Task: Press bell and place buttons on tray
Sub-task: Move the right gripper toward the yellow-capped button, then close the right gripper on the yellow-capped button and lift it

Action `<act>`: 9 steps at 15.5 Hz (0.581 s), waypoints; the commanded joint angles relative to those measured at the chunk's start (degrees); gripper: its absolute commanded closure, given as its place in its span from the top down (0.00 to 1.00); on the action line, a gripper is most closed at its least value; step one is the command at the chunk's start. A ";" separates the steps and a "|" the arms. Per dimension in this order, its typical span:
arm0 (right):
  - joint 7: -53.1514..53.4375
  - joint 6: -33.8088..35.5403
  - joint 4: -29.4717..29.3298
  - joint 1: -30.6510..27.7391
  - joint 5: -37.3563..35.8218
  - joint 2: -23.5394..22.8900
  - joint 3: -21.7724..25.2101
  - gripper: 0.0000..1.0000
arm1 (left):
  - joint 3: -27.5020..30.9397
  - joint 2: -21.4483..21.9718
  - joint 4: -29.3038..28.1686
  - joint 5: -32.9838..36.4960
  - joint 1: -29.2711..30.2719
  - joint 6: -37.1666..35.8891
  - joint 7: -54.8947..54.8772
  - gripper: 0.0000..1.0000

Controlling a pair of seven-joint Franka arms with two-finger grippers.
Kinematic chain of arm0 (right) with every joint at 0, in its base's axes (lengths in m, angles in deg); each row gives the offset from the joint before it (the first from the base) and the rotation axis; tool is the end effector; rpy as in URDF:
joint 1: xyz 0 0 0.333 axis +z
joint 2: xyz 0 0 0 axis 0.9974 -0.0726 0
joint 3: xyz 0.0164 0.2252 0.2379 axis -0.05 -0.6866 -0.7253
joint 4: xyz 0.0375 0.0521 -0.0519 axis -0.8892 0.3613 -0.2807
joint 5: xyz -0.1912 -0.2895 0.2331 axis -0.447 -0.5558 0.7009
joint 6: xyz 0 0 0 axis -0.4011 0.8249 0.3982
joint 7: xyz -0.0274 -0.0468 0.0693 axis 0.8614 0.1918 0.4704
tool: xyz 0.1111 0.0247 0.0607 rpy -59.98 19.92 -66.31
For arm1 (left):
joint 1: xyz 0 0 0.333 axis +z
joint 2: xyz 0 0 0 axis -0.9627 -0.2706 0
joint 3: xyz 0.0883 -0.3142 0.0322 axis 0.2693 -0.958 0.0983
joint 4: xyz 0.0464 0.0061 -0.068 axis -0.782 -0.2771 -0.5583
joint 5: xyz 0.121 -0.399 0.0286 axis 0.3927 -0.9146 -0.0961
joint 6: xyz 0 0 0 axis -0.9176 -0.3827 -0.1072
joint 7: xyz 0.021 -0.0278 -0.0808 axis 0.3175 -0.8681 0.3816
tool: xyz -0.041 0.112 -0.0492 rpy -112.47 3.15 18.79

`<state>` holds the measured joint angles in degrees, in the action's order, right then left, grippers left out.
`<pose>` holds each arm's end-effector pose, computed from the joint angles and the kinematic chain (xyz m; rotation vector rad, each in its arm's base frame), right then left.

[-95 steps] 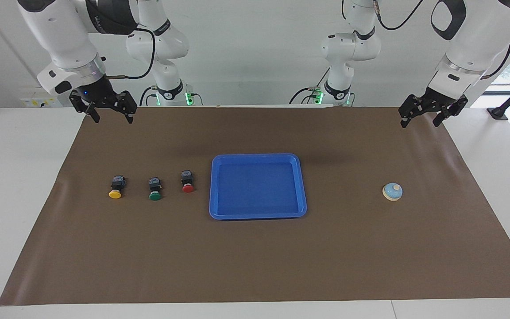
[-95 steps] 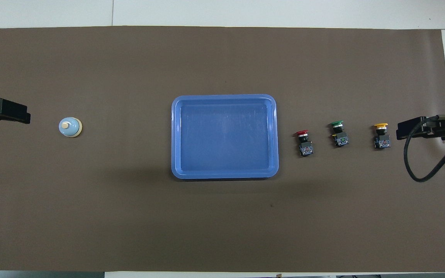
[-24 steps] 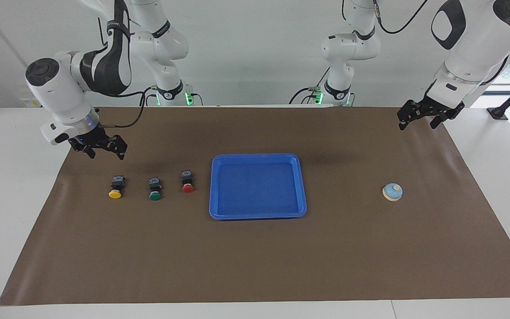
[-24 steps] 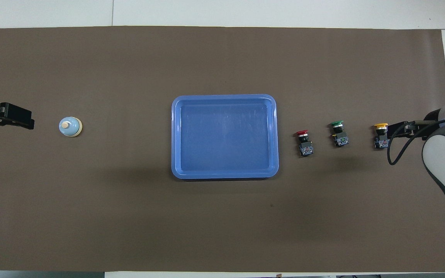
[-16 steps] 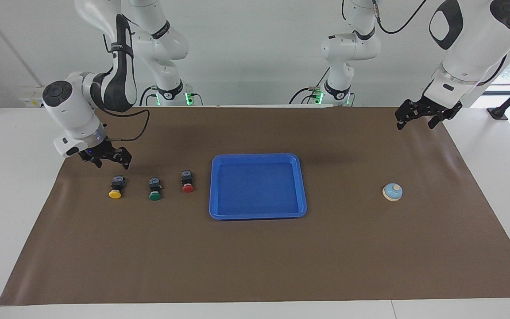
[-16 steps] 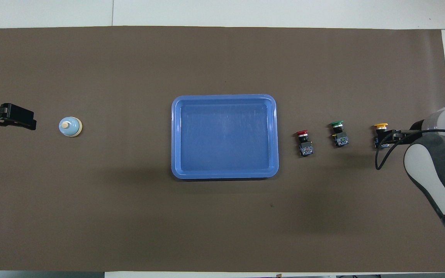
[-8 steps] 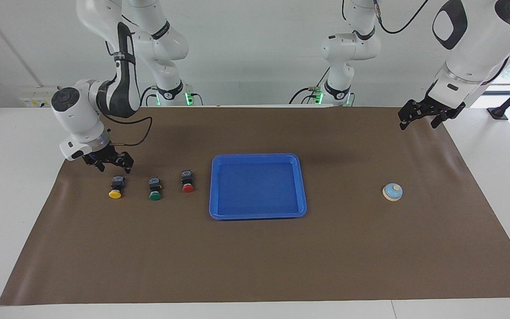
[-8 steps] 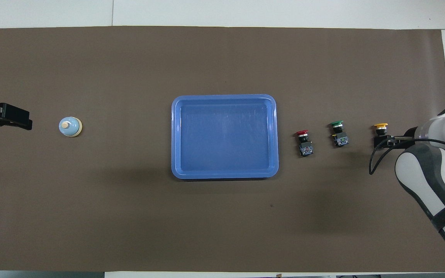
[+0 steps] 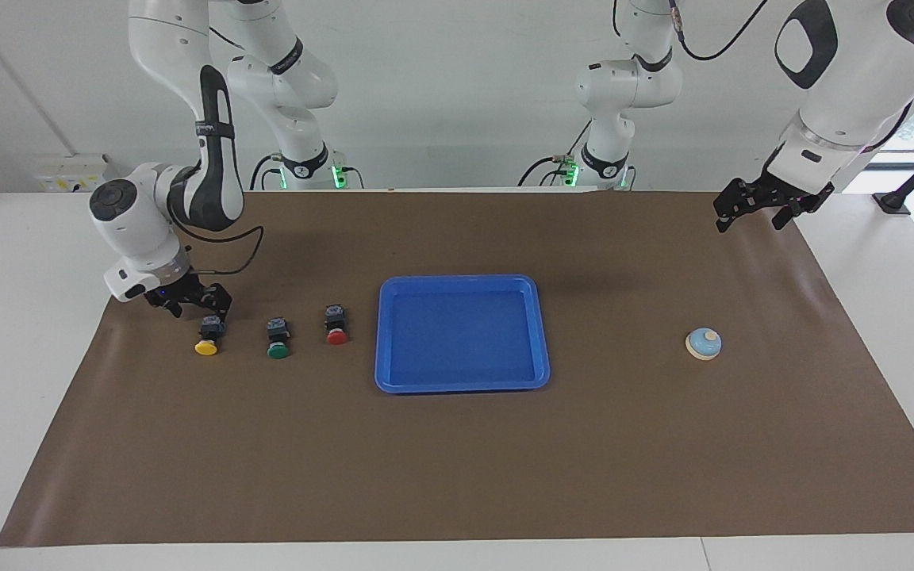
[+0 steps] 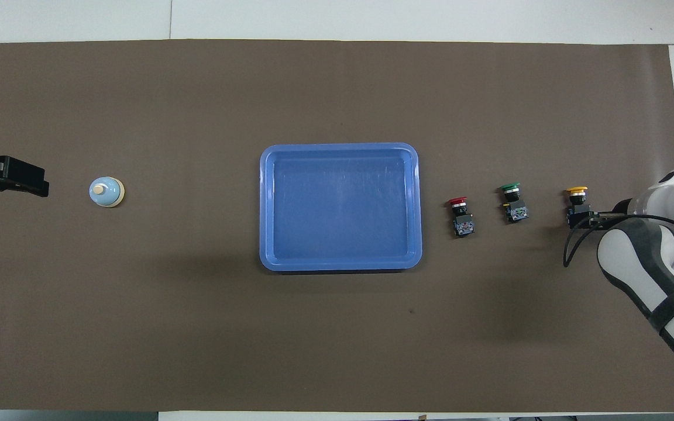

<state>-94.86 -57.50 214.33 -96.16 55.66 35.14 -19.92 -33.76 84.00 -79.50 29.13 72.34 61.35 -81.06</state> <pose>0.5312 -0.1379 0.2626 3.1142 -0.1187 -0.0217 0.5774 -0.0133 0.5844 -3.1178 0.0749 0.1047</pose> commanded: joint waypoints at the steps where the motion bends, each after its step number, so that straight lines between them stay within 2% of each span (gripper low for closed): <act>1: -0.95 -0.60 0.19 -0.66 -0.21 -0.33 -0.72 0.99 | 0.16 0.80 -0.30 0.48 -0.16 -0.61 0.25 1.00; 4: -0.87 -0.69 0.19 -0.04 -0.21 -0.77 -0.72 0.74 | 0.07 0.80 -0.30 0.48 -0.16 -0.61 0.34 1.00; 6: -0.87 -0.60 0.19 0.13 -0.29 -0.86 -0.72 0.63 | 0.16 0.80 -0.30 0.48 -0.16 -0.61 0.25 1.00; 8: -0.78 -0.60 0.19 0.92 -0.21 -0.86 -0.72 0.55 | 0.16 0.80 -0.30 0.48 -0.16 -0.61 0.34 1.00; 9: -0.69 -0.60 0.19 1.10 -0.21 -0.86 -0.72 0.55 | 0.16 0.80 -0.30 0.48 -0.16 -0.61 0.34 1.00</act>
<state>-94.86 -57.50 214.34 -95.42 55.67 34.96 -20.66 -33.76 84.00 -79.50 29.13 72.34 61.35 -81.06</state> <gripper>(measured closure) 0.445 0.000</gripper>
